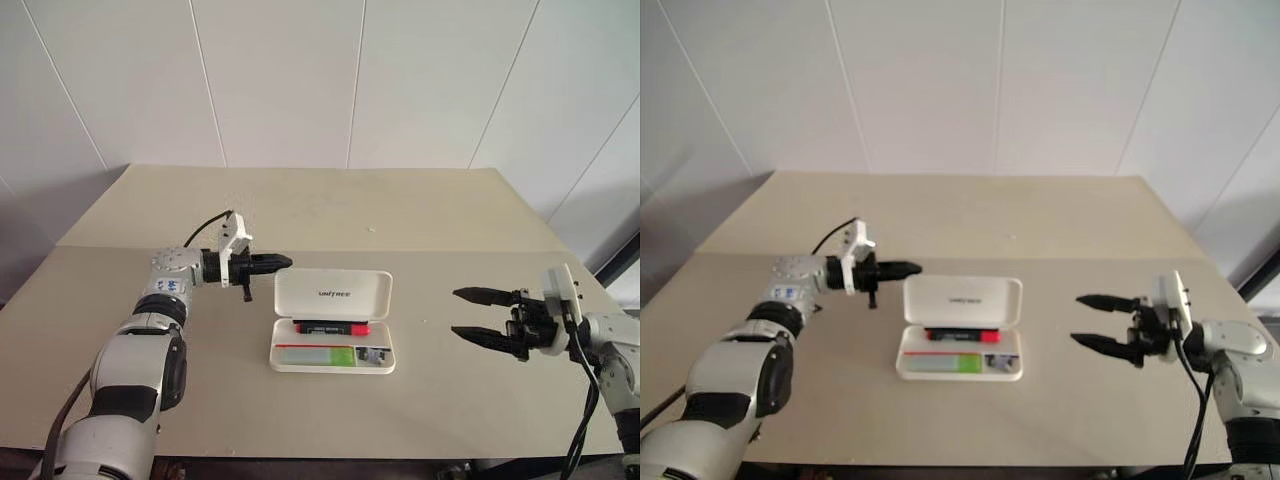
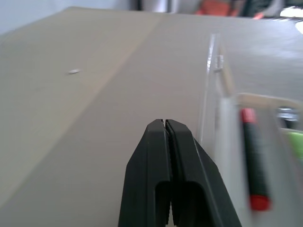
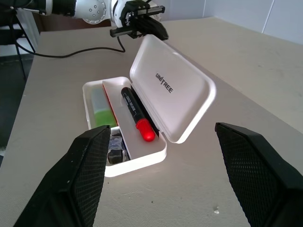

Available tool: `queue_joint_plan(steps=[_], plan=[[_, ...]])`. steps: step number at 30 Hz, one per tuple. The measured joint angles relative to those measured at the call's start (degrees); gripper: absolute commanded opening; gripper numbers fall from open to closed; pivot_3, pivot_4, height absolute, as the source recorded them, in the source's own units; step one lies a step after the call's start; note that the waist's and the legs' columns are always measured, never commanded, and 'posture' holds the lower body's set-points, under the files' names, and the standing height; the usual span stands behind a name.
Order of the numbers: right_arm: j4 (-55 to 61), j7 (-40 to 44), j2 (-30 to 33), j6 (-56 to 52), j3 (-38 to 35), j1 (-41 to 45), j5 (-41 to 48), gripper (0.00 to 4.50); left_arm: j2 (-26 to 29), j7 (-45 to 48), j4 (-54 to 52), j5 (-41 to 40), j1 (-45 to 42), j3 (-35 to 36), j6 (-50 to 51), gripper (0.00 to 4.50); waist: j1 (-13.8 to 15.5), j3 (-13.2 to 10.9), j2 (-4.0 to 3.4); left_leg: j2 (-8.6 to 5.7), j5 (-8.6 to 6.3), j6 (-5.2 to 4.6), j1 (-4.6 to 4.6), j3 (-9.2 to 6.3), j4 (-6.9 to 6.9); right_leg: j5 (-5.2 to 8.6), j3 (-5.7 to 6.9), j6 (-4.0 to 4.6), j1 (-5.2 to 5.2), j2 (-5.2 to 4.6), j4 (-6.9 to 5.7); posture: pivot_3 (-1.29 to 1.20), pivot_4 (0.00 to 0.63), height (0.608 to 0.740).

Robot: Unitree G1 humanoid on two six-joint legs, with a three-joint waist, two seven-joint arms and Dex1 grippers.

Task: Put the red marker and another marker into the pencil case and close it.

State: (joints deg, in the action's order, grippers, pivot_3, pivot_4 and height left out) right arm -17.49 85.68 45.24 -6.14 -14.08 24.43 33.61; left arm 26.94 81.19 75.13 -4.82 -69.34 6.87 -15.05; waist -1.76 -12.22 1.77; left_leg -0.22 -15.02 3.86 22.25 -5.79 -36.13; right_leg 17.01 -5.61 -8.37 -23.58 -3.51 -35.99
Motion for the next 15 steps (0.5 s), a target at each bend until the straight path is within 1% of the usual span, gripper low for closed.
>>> queue_joint_plan(steps=[4, 8, 11, 15], plan=[[-4.74, 1.23, 0.85, 0.96, 0.03, 3.25, -0.38, 4.50, 0.02, 4.78, -0.21, 0.10, 0.00, -0.19, 0.02, 0.05, 0.04, -0.01, -0.01, 0.00, 0.00, 0.00, 0.00, 0.00, 0.01, 0.00, 0.00, 0.00, 0.00, -0.01, 0.01, 0.00, 0.150, 0.740], [-9.21, 1.76, 1.58, 2.40, 0.17, 6.63, -0.94, 4.50, 0.15, 4.88, -0.91, 0.41, 0.02, -1.68, -0.02, 0.05, -0.01, -0.01, -0.02, 0.00, 0.00, 0.00, 0.00, 0.00, 0.00, 0.00, -0.01, -0.01, -0.01, -0.02, 0.00, 0.00, 0.150, 0.740], [-12.36, 1.89, 2.40, 2.90, 1.33, 8.24, -0.64, 4.50, 0.28, 4.89, -2.99, 0.47, 0.20, -4.92, -0.58, 0.05, 0.02, -0.02, -0.03, 0.00, 0.00, 0.00, 0.00, 0.00, 0.00, 0.00, -0.01, 0.00, -0.01, -0.02, 0.00, 0.00, 0.150, 0.740], [-14.13, 1.98, 4.80, 3.54, 5.14, 8.30, 2.09, 4.50, 1.21, 4.89, -5.57, 0.23, 1.32, -9.84, -1.57, 0.05, 0.01, -0.03, -0.06, 0.00, 0.00, 0.00, 0.00, 0.00, 0.01, 0.00, -0.02, -0.01, -0.01, -0.03, 0.01, 0.00, 0.150, 0.740]])
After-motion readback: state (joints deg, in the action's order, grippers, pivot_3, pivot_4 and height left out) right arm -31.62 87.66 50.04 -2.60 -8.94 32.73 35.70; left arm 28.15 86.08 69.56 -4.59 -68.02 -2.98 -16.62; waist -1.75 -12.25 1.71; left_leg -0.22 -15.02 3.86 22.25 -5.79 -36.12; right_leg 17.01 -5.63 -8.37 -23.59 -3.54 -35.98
